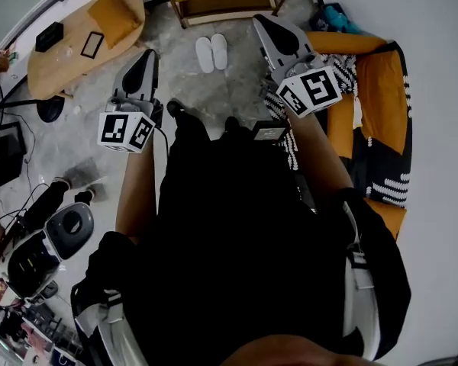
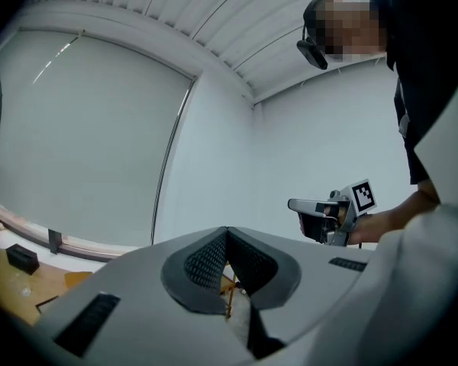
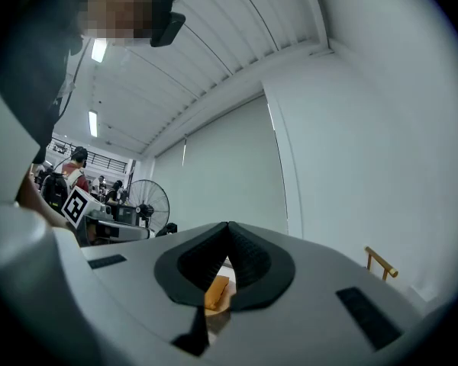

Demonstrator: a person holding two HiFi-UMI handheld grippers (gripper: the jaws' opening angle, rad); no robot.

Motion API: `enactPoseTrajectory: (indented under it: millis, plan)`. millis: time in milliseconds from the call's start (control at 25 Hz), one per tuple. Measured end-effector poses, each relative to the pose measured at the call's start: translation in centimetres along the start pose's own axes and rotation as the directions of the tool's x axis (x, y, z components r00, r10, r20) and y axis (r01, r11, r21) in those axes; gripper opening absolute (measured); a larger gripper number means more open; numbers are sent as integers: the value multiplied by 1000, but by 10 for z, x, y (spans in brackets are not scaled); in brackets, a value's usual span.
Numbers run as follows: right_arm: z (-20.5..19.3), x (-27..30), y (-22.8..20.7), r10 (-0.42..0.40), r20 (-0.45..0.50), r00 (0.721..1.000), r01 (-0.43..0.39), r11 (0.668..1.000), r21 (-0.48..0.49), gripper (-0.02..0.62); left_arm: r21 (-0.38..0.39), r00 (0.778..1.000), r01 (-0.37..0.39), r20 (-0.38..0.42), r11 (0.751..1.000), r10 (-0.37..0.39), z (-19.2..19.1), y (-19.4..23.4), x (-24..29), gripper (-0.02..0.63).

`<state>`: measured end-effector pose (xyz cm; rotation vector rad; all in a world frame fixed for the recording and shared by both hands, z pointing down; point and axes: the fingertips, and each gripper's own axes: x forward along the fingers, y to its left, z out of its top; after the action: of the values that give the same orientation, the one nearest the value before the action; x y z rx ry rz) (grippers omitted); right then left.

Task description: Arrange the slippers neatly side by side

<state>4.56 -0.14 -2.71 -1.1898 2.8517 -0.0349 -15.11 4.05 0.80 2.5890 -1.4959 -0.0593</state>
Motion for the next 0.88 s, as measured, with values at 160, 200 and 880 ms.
enactPoseTrajectory:
  millis: [160,200,880]
  plan:
    - [-13,-30,1,-17,-12,1000,17,999,42,31,-8,1000,-3,-25,1000,3,-7,-26,-26,15]
    - [-15,-36,4,-23,-17,1000,24,998,50,31,-8,1000,-5,-25,1000,5,-8,-29,-33,14]
    - [-39,-100,166,-48,-109,993,55,997,54,31,-33,999,-13,-35,999,11,-37,-42,-176,15]
